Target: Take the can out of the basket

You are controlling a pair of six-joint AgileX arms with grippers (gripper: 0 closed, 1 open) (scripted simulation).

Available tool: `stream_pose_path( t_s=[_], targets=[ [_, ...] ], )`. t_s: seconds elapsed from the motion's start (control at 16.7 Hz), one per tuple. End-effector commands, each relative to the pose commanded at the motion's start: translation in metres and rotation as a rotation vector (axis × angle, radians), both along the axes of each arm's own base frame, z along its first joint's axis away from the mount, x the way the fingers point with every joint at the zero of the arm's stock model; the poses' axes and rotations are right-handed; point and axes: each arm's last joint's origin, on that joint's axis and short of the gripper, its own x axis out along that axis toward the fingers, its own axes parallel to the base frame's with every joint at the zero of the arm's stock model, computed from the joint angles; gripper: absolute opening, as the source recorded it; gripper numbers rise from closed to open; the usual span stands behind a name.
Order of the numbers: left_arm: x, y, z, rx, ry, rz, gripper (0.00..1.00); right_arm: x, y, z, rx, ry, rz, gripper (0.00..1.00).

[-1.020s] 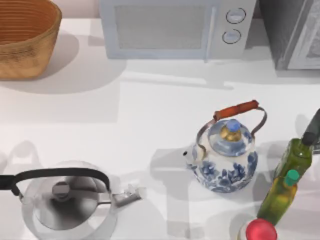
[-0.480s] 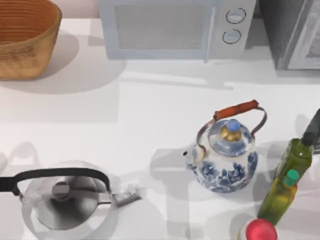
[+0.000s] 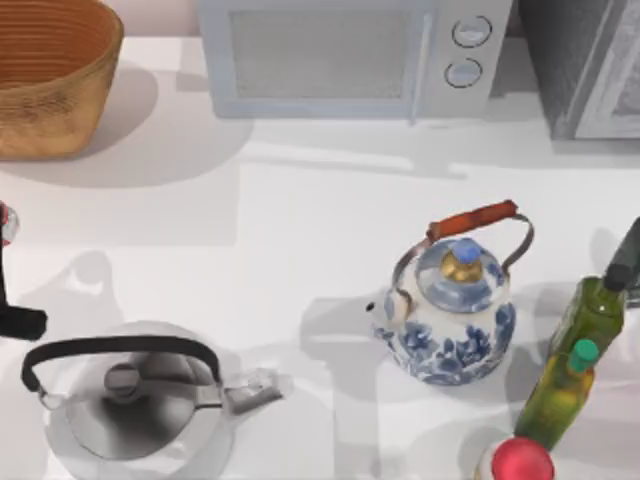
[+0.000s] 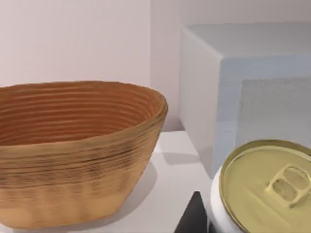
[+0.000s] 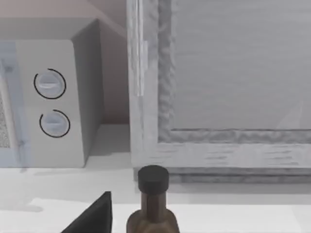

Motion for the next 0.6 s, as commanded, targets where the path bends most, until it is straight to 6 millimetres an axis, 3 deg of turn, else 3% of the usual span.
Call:
stream_pose_path(
  t_s=[0.18, 0.36, 0.6],
  targets=[
    [0.027, -0.008, 0.028, 0.002, -0.021, -0.154, 0.00, 0.000, 0.000, 0.000, 0.000, 0.000, 0.000, 1.00],
    [0.067, -0.020, 0.047, 0.003, -0.037, -0.333, 0.00, 0.000, 0.000, 0.000, 0.000, 0.000, 0.000, 1.00],
    [0.135, -0.041, 0.047, 0.000, -0.045, -0.589, 0.00, 0.000, 0.000, 0.000, 0.000, 0.000, 0.000, 1.00]
  ],
)
